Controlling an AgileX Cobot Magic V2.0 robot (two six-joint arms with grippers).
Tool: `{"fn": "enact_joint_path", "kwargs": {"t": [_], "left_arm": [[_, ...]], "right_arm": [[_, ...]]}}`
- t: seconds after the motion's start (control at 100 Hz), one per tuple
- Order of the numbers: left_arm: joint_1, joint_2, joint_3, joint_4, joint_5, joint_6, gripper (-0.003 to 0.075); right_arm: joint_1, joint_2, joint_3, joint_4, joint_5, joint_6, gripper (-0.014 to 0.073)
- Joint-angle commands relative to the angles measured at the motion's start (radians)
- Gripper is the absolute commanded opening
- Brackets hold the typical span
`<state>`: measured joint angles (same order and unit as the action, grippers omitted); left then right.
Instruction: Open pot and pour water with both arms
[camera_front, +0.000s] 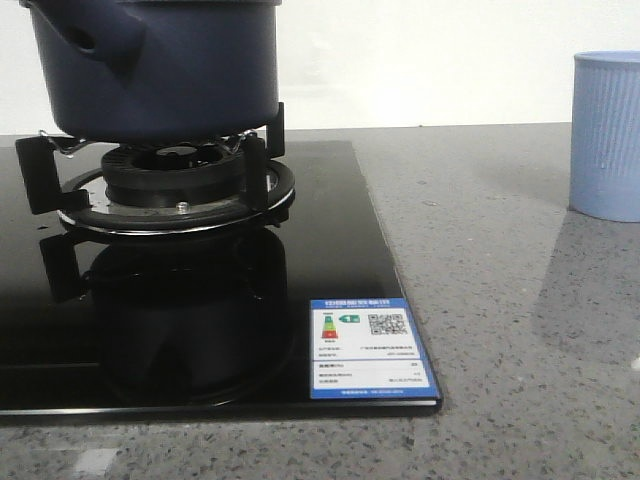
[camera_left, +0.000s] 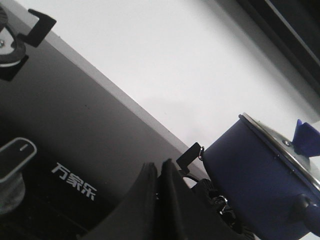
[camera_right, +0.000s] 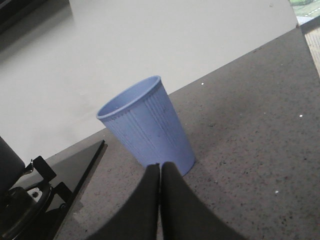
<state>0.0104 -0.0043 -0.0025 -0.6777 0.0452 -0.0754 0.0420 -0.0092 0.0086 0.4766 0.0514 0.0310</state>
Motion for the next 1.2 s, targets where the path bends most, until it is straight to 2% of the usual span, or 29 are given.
{"fn": "enact_joint_path", "kwargs": {"t": [0.0, 0.18, 0.32, 0.41, 0.5, 0.72, 0.77, 0.84, 0.96, 1.01, 1.06, 1.19], "left_arm": [[-0.007, -0.026, -0.052, -0.002, -0.013, 0.003, -0.002], [-0.007, 0.063, -0.271, 0.166, 0.207, 0.182, -0.002], [-0.007, 0.217, -0.477, 0.169, 0.403, 0.378, -0.0019], [-0.023, 0.316, -0.585, 0.169, 0.501, 0.462, -0.0019], [-0.084, 0.38, -0.644, 0.148, 0.5, 0.468, -0.0019], [-0.227, 0.473, -0.702, 0.14, 0.412, 0.489, 0.0001], [-0.253, 0.492, -0.713, 0.136, 0.381, 0.489, 0.0044], [-0.287, 0.519, -0.716, 0.114, 0.326, 0.489, 0.0148], [-0.341, 0.57, -0.716, 0.096, 0.247, 0.489, 0.0411], [-0.36, 0.598, -0.716, 0.096, 0.224, 0.489, 0.048], [-0.38, 0.63, -0.72, 0.096, 0.206, 0.492, 0.0506], [-0.437, 0.74, -0.751, 0.098, 0.148, 0.548, 0.0501]], "right_arm": [[-0.003, -0.018, -0.043, -0.004, -0.032, -0.008, -0.0046], [-0.003, 0.062, -0.225, -0.148, 0.151, -0.05, -0.0046], [-0.003, 0.212, -0.377, -0.236, 0.259, -0.088, -0.0046], [-0.003, 0.304, -0.461, -0.24, 0.305, -0.142, -0.0046], [0.005, 0.385, -0.523, -0.24, 0.344, -0.158, -0.0046], [0.101, 0.482, -0.575, -0.24, 0.328, -0.192, -0.0033], [0.121, 0.492, -0.58, -0.24, 0.324, -0.192, 0.0008], [0.143, 0.498, -0.583, -0.24, 0.314, -0.192, 0.0126], [0.153, 0.5, -0.583, -0.24, 0.315, -0.192, 0.044], [0.153, 0.5, -0.583, -0.239, 0.315, -0.192, 0.0511], [0.153, 0.5, -0.583, -0.239, 0.315, -0.192, 0.0534], [0.153, 0.5, -0.583, -0.239, 0.315, -0.192, 0.0527]]}}
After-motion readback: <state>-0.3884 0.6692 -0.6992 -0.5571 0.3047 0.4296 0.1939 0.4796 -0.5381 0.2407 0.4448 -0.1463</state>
